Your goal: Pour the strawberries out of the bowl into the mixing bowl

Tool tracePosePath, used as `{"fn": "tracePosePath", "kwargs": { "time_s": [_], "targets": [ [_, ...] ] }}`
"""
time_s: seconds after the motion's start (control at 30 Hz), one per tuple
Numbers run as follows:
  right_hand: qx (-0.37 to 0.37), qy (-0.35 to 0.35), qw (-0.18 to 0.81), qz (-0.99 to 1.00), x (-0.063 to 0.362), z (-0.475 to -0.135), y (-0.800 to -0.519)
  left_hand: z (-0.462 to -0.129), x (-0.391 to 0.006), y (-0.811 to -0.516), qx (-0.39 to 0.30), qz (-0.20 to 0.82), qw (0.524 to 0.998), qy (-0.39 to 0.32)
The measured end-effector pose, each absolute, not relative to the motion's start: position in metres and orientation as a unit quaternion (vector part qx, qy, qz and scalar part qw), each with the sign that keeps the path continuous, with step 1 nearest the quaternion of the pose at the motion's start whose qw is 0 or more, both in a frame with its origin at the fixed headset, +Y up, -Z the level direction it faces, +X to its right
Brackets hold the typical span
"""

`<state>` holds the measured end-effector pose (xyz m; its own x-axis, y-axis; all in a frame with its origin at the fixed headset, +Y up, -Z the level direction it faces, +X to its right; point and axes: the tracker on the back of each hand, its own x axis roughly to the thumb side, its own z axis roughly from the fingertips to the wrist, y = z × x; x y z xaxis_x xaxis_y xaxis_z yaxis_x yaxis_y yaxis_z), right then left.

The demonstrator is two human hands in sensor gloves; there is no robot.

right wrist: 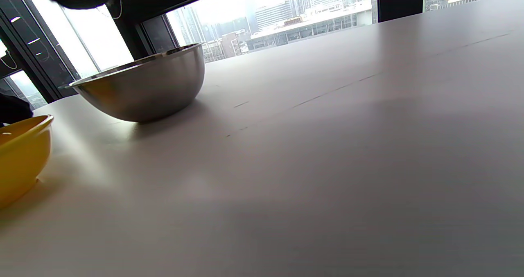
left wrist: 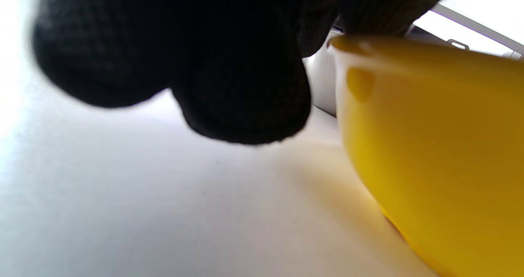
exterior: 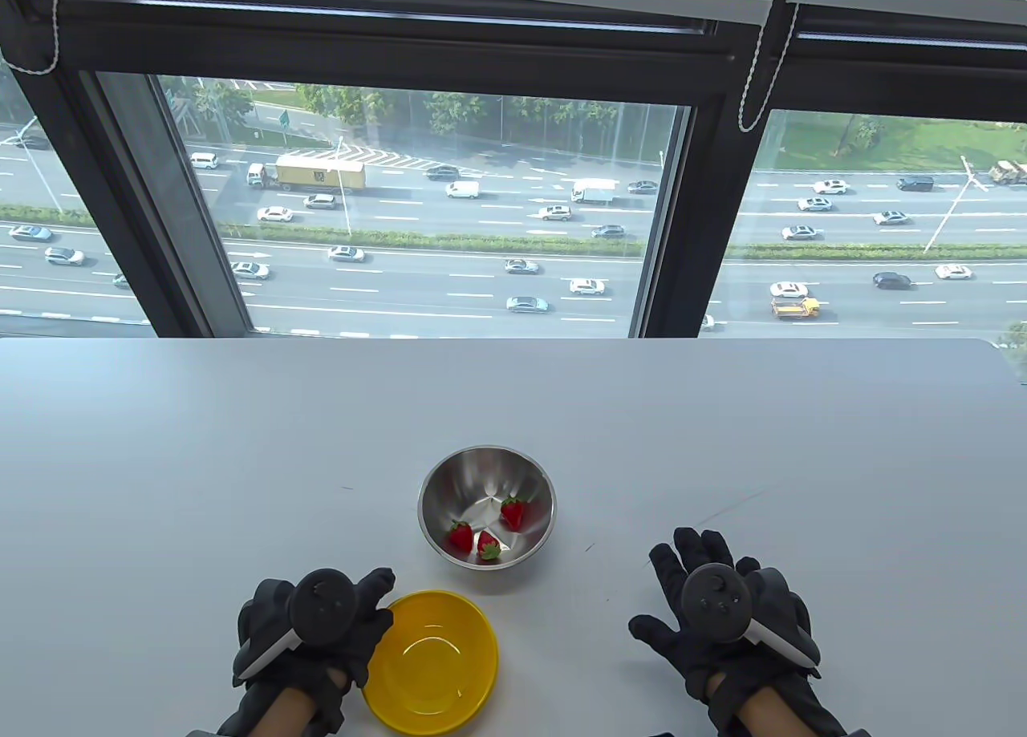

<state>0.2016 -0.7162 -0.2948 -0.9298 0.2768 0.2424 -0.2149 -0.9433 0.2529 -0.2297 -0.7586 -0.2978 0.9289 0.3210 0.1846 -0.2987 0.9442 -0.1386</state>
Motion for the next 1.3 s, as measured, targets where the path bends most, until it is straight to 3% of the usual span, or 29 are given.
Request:
{"fn": "tracePosePath", "kwargs": {
  "time_s": [0.83, 1.3],
  "targets": [
    [0.121, 0.090, 0.128, 0.980, 0.205, -0.297, -0.713, -0.290, -0.249, -0.719, 0.060, 0.139, 0.987, -0.061],
    [0.123, 0.038, 0.139, 0.982, 0.202, -0.293, -0.705, -0.286, -0.249, -0.710, 0.068, 0.086, 0.992, -0.061]
  ]
}}
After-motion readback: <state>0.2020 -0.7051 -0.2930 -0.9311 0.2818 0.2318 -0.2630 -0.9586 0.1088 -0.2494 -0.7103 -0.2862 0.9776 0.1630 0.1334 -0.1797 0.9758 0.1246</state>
